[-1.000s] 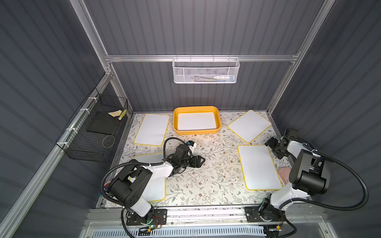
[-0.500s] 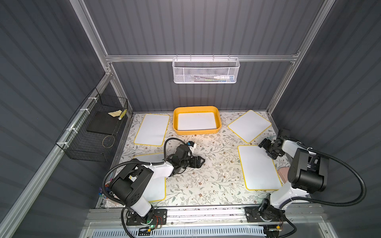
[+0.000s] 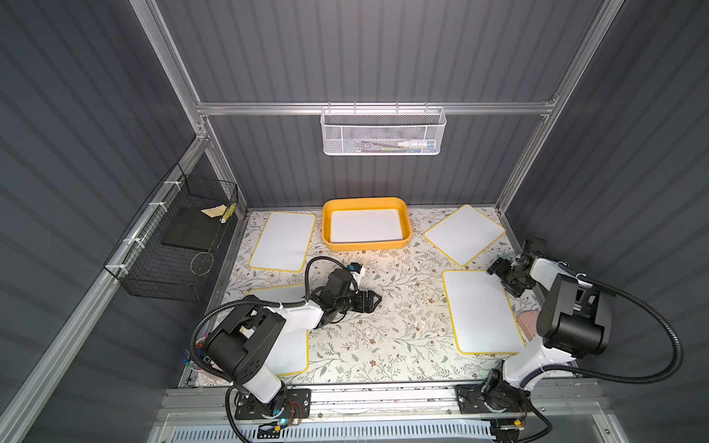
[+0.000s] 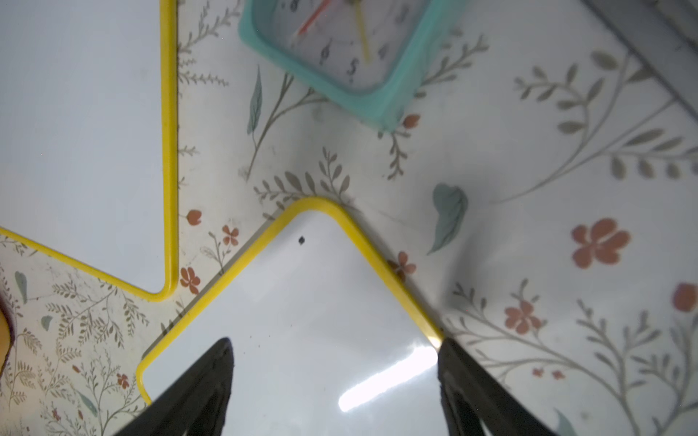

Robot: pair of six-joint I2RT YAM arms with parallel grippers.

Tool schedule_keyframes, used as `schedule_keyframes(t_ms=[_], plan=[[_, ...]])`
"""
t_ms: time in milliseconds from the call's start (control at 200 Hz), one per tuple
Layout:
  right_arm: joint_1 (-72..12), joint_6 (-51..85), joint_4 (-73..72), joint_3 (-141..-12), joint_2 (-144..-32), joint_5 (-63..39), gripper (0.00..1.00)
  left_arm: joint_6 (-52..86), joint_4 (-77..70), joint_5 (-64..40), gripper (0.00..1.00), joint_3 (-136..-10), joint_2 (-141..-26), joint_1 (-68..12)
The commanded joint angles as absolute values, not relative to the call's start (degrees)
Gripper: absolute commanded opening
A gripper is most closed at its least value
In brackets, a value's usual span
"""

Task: Put the whiteboard into the storage box
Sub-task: Move the whiteboard to the center of the board.

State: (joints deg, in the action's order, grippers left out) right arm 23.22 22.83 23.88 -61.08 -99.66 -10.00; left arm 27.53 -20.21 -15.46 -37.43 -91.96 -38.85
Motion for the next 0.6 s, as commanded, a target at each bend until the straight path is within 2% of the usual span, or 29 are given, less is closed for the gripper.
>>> schedule_keyframes(t_ms=[0, 596], plan=[[23.2, 22.0, 26.3, -62.6, -101.9, -7.6, 0.85, 26.3, -20.2, -15.5, 0.81, -37.2, -91.9, -38.6], [19.2, 21.6, 28.1, -62.7, -102.7, -16.7, 0.81, 25.8, -21.1, -15.6, 0.81, -36.0, -91.7, -38.6]])
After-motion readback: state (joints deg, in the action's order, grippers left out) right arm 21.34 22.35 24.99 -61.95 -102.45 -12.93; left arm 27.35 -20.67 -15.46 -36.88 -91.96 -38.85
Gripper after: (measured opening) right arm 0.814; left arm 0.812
